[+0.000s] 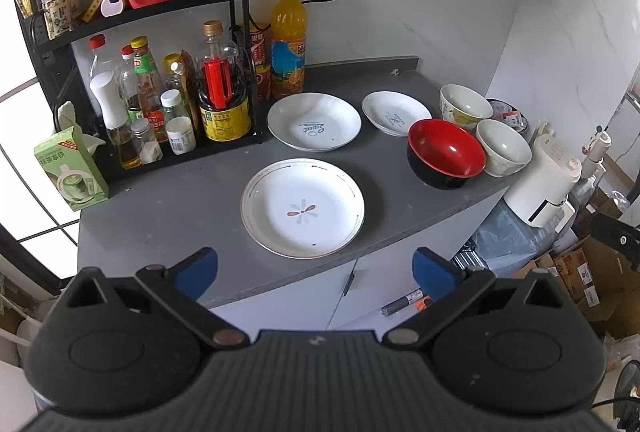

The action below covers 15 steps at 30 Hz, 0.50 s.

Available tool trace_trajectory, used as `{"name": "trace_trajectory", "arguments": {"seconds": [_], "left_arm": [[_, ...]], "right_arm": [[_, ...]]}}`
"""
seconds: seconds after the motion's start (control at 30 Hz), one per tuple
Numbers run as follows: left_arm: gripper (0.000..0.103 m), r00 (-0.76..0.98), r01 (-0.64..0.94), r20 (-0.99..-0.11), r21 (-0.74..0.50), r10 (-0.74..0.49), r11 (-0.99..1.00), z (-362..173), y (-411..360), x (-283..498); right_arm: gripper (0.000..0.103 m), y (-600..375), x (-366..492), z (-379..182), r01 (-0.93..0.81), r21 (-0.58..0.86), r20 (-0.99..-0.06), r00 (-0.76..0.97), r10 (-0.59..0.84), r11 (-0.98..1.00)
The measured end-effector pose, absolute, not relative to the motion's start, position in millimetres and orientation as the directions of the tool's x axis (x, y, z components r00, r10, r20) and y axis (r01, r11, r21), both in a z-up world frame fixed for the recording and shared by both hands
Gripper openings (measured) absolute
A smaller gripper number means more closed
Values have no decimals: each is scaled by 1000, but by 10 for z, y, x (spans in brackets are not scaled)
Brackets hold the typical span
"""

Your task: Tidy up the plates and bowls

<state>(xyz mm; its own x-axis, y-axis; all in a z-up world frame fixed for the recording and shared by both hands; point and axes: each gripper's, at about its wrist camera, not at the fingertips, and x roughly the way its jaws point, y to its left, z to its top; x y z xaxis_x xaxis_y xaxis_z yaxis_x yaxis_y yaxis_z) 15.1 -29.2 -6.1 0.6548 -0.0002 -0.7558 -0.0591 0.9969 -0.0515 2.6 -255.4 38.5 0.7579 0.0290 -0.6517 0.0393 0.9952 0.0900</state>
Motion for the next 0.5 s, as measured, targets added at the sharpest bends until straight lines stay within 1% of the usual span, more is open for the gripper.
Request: {"name": "trace_trajectory", "arguments": {"seconds": [0.37, 0.5], "left_arm": [[103, 638, -80, -770, -52, 11, 995, -110, -311, 114], [103, 635, -83, -772, -53, 12, 995, -119, -312, 100]], "right_arm": [[103, -2591, 0, 303, 27, 116, -669, 741, 58, 993], [103, -2570, -13, 289, 22, 95, -670, 741, 48, 995]]}}
